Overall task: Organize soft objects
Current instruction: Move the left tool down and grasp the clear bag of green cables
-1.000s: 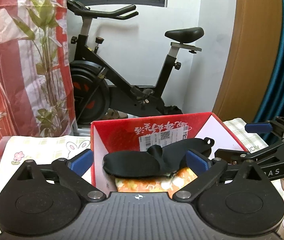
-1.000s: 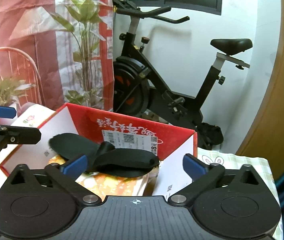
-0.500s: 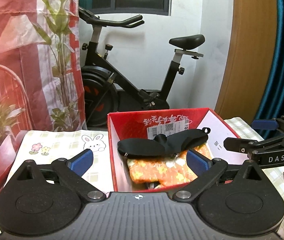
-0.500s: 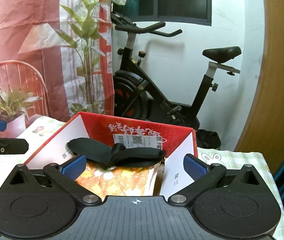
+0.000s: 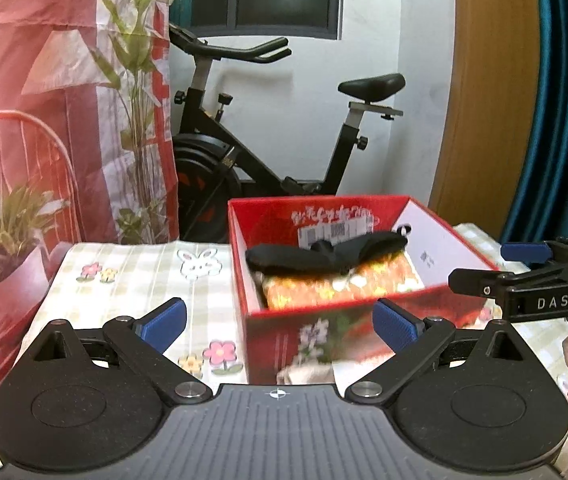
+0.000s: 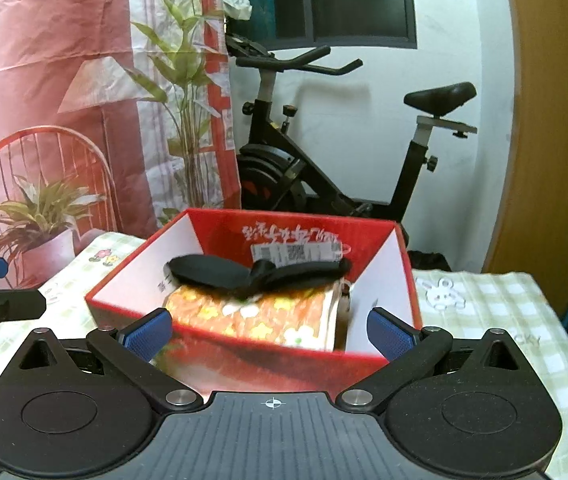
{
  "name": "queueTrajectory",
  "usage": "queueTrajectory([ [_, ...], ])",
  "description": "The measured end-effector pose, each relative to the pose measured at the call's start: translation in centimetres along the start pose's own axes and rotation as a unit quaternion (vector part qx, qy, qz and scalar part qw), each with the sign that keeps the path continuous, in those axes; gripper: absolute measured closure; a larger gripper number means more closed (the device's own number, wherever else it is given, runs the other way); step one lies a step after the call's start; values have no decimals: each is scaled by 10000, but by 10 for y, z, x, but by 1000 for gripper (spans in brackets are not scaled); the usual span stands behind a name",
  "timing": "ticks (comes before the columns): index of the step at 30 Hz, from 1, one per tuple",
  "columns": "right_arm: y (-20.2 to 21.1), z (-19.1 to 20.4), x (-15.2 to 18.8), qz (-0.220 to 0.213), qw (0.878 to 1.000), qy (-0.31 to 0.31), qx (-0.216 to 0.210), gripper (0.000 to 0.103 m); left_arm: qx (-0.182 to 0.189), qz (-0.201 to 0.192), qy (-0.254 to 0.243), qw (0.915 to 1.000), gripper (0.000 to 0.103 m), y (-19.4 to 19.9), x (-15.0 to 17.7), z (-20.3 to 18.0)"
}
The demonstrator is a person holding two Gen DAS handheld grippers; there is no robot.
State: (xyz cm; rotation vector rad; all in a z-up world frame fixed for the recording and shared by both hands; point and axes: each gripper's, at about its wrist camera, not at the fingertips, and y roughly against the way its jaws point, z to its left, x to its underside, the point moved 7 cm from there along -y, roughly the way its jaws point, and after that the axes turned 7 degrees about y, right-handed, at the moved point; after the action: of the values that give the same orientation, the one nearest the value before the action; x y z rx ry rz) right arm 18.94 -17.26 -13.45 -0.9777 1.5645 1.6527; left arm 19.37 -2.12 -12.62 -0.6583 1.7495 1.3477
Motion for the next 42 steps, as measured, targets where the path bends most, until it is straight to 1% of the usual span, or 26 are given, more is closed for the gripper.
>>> queueTrajectory([
  [4,3,7,20,17,10000,47,34,0,8,132,6,9999,3,1,20,2],
  [8,9,12,45,85,9999,63,35,1,80,350,185,9992,3,-3,43,5],
  [12,13,13,71,248,9995,143,109,1,119,612,363,9974,4,-9,66,6],
  [15,17,9,92,359,9992,79,166,1,129,727,473,9961,6,-12,81,8],
  [17,17,6,106,450,9989,-39,156,4,179,774,545,9953,8,-13,89,8],
  [18,16,5,111,514,9986,-87,132,7,226,803,568,9949,10,-14,91,8],
  [19,14,4,115,578,9982,-122,112,11,274,825,580,9945,16,-16,93,7],
  [20,11,4,119,630,9979,-150,83,16,314,846,583,9942,18,-18,94,3],
  [21,9,4,120,658,9977,-168,53,19,365,869,579,9939,23,-20,94,1],
  [23,5,6,121,684,9975,-165,-36,29,523,896,573,9930,33,-24,93,-4],
  [24,3,8,121,681,9976,-137,-72,31,603,916,576,9923,43,-27,93,-7],
  [25,2,9,120,677,9976,-99,-88,36,683,969,590,9912,52,-31,92,-10],
  [27,0,10,118,677,9976,-51,-136,42,807,1050,634,9892,60,-38,93,-16],
  [28,-2,11,119,692,9974,-47,-195,47,886,1082,645,9881,61,-42,94,-19],
  [29,-2,11,119,721,9971,-54,-239,49,944,1108,635,9873,61,-44,95,-23],
  [32,-6,10,124,825,9960,-124,-304,50,1053,1285,594,9843,61,-54,105,-33],
  [36,-9,9,127,857,9953,-226,-402,51,1043,1519,702,9804,61,-71,115,-35],
  [39,-13,9,126,873,9950,-218,-432,51,1158,1571,790,9776,61,-79,115,-35],
  [42,-16,9,127,889,9945,-281,-483,51,1257,1601,761,9761,61,-87,112,-40],
])
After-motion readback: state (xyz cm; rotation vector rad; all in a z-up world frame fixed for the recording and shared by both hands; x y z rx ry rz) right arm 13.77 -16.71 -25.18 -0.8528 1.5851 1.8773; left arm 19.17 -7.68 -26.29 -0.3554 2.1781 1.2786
